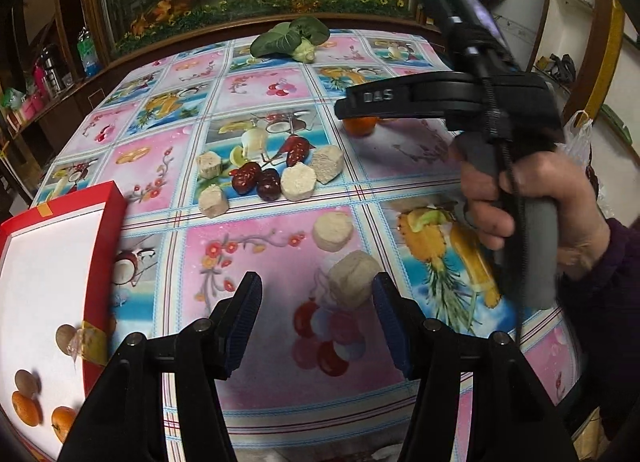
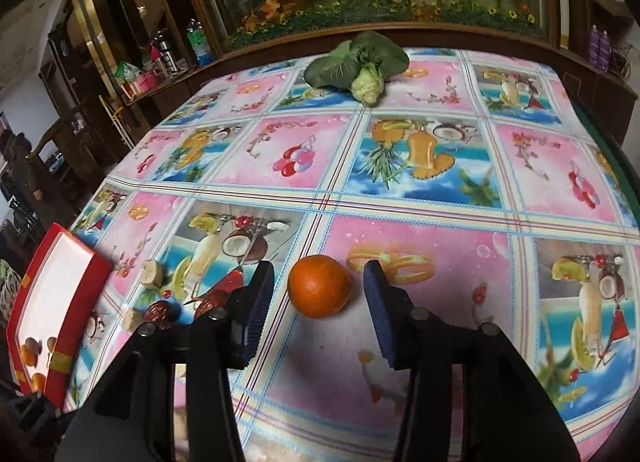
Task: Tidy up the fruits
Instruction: 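Grasp an orange with the right gripper while the left gripper grasps a pale cube, then carry the orange and pale cube to the white tray and release them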
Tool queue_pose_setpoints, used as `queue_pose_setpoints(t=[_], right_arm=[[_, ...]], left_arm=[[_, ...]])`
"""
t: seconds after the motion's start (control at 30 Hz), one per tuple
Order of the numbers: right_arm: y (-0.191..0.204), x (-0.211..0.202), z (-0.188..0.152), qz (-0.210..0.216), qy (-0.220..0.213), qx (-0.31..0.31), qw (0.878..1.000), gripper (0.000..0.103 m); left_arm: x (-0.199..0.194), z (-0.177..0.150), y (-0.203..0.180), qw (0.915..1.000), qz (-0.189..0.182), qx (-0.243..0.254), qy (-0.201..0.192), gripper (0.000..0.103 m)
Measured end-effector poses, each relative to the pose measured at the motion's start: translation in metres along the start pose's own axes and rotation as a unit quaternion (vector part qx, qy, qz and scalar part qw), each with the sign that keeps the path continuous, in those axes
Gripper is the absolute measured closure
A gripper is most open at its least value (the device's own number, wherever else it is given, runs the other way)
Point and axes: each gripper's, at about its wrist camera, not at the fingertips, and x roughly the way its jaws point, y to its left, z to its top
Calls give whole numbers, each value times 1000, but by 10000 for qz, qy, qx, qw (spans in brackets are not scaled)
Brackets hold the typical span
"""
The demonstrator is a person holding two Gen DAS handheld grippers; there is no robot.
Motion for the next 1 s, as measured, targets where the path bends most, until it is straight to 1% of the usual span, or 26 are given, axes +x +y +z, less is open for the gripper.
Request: queue_pose_setpoints(t=[0.07,0.1,0.13,0.17,0.33,0.37,0.47,0.5,0.57,0.7,0.83,0.93,1.0], right_arm=[[-3,8,0,-31,130,52,9999,56],[-3,6,-1,-41,77,24,10000,60],[-3,7,0,7,132,9,9999,66],[-3,7,0,91,168,20,9998,67],[-4,5,1,73,182,8,9998,68],[-4,5,1,85,184,54,9998,68],[-4,-2,3,118,91,98,9998,68],[-4,-5,4,142,46,103,9998,68],[-3,-12,6,179,-57,132,9997,68],[-3,-23,9,255,-240,176,9992,68],[2,-31,8,388,-287,166,9987,68],[11,-38,6,502,-364,69,9981,68],[20,-42,5,637,-383,8,9972,67]], left_arm=[[-2,-1,-3,10000,-73,5,6,45],[-2,0,-5,9999,-97,17,18,45],[-1,0,-6,9999,-114,11,35,45],[1,0,-7,9999,-122,7,55,45],[15,0,-10,9996,-166,13,228,46],[15,-1,-10,9997,-163,14,197,48],[15,0,-11,9998,-164,68,134,63],[15,0,-11,9997,-191,68,108,64],[16,2,-10,9997,-201,108,109,72],[14,3,-9,9996,-251,95,71,72],[6,4,0,9999,-145,5,-43,72],[-11,5,14,9995,-15,-181,-254,72],[-26,4,27,9984,168,-295,-452,72]])
